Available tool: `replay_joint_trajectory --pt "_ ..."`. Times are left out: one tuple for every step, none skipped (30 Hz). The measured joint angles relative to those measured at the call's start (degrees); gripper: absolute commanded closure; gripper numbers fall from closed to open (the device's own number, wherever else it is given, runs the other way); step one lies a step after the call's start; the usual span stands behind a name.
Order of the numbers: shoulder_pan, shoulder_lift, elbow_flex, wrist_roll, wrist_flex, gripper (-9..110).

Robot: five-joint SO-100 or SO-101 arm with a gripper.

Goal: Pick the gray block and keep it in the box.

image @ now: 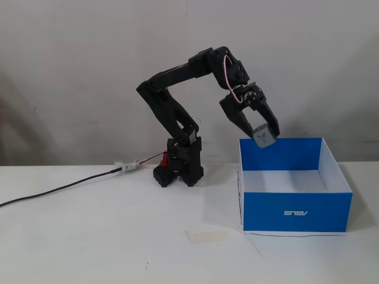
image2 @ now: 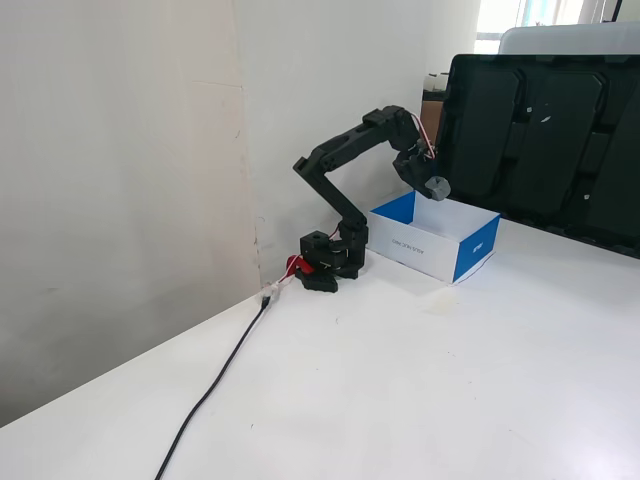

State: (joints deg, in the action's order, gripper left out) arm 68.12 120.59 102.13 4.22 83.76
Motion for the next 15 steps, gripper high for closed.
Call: replay_joint_trajectory --pt "1.14 0.0 0.09 0.0 -0.79 94" --pt "1.05 0.0 0.97 0.0 -1.58 83" --pt "1.49 0.0 2.11 0.0 -2.37 75" --pt "2.02 0.0 3.08 0.0 -3.08 74" --pt "2.02 0.0 3.43 0.0 -3.69 74" --pt "2.02 0.0 3.43 0.0 -4.04 74" --pt "2.02 0.0 3.43 0.0 -4.13 74" --pt "2.02 0.0 3.43 0.0 -4.22 74" --pt "1.67 0.0 3.43 0.0 -4.39 77" --pt "0.79 0.0 3.43 0.0 -4.57 82" --pt "-0.7 0.0 3.43 0.0 -4.57 88" --pt "-2.64 0.0 3.43 0.0 -4.66 95" --pt "-5.89 0.0 3.43 -0.09 -4.66 98" --pt "-9.76 0.0 3.43 0.0 -4.66 100" --pt "-13.27 0.0 3.43 0.0 -4.66 101"
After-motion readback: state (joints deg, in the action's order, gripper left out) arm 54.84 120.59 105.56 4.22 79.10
